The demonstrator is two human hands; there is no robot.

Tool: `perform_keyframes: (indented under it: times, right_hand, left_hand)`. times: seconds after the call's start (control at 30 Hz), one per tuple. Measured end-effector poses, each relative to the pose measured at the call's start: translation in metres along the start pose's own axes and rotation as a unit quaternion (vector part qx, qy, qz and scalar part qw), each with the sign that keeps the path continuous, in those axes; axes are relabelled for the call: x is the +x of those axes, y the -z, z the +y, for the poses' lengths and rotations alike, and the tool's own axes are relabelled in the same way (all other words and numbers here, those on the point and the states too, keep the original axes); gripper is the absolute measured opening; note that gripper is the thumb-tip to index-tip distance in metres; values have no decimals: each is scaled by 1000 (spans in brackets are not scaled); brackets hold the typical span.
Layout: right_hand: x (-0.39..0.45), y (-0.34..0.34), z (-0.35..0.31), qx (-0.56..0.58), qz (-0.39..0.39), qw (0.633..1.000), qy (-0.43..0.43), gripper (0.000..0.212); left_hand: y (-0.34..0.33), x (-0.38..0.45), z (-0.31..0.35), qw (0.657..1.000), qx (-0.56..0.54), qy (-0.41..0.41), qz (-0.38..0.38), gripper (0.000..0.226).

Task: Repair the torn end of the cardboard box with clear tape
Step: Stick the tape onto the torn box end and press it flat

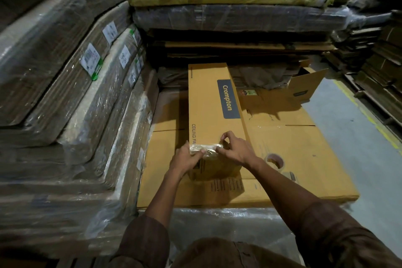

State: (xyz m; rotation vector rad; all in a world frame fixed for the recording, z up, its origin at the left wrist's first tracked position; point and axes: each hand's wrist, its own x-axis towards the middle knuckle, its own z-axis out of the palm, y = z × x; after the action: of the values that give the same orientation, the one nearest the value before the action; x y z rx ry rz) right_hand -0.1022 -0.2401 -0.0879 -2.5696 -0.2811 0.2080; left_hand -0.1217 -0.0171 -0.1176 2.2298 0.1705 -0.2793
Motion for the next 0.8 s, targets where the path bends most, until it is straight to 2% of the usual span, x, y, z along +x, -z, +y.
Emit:
perform_keyframes:
  times: [0.07, 0.17, 0.27, 0.33, 0.4, 0.5, 0.6, 0.67, 0.73, 0.8]
  right_hand:
    - [-2, 1, -2, -14, 12, 1000, 0, 54]
    - [-3, -5, -8, -109, 18, 994, 6, 70]
    - [0, -11, -7, -153, 33, 987, -13, 63]
    - [1, -11, -9, -122, 43, 991, -31, 57]
    - [1, -9, -15, -80, 50, 994, -57, 62]
    - [3, -7, -20, -75, 48, 992, -92, 60]
    - [5, -2, -21, -40, 14, 993, -110, 40]
    - [7, 2, -14, -4, -7, 994, -110, 28]
    - [8, 5, -8, 72, -23, 991, -106, 22]
    - [8, 5, -5, 200, 14, 972, -121, 22]
  left_hand:
    - [-1, -2, 10, 998, 29, 13, 46, 87]
    - [-2, -5, 32, 992, 68, 21, 102, 66]
    - [-3, -9, 44, 988, 91, 36, 119, 47]
    - [-3, -10, 44, 989, 76, 34, 123, 40]
    - [-1, -8, 41, 990, 70, 30, 116, 34]
    - [4, -1, 35, 991, 71, 36, 104, 29]
    - [9, 6, 30, 995, 47, 46, 76, 26]
    - [11, 11, 29, 996, 45, 53, 50, 34]
    - [15, 18, 28, 996, 48, 62, 32, 30]
    - [22, 23, 27, 996, 45, 66, 32, 26]
